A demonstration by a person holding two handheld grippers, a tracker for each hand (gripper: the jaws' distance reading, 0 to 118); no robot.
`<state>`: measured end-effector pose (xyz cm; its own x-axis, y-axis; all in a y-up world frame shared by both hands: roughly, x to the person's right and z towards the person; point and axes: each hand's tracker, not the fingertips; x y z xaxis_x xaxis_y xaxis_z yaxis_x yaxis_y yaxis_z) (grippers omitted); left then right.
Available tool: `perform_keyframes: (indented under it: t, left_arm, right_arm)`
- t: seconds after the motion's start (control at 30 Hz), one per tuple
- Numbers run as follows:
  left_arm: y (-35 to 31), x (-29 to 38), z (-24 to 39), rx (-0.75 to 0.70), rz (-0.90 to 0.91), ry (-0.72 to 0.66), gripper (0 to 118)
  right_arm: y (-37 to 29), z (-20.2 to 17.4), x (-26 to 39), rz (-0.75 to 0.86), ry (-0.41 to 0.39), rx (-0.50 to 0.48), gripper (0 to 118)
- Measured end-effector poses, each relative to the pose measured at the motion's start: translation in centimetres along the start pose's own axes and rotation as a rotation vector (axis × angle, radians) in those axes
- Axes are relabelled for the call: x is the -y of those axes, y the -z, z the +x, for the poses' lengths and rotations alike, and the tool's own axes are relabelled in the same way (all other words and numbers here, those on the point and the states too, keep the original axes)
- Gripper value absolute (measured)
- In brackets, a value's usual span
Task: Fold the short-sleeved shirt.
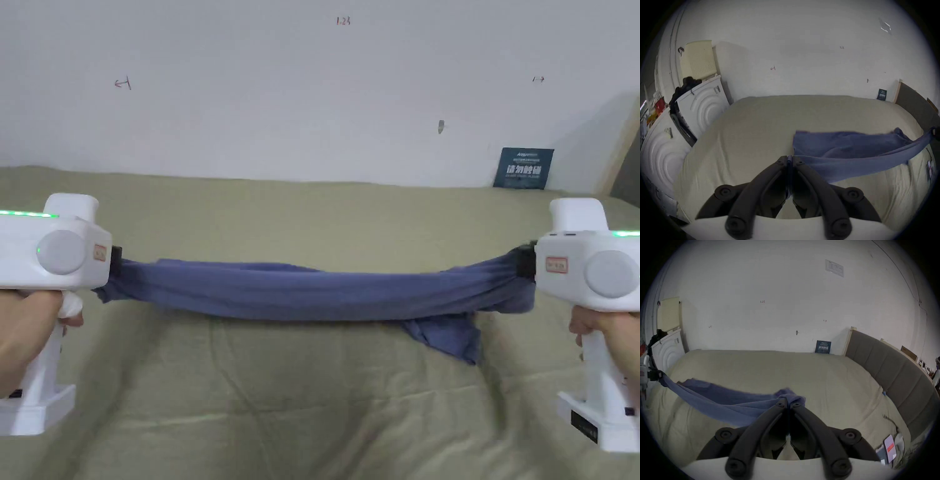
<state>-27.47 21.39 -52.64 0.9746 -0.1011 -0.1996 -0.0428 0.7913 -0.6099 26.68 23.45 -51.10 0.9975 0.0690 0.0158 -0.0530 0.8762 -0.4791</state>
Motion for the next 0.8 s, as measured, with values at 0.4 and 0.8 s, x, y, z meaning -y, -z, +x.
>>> perform_keyframes:
  t: [0.4, 0.8]
  left_arm:
    - [-12.4, 18.5, -4.6, 0.078, -0.099, 0.018, 6]
    - [-14.7, 25.1, -6.6, 0.102, -0.173, -0.004, 6]
  right_arm:
    - [-14.4, 2.0, 18.1, -0.127, 0.021, -0.07, 2]
    - [-17.9, 2.9, 24.8, -0.211, 0.098, -0.085, 2]
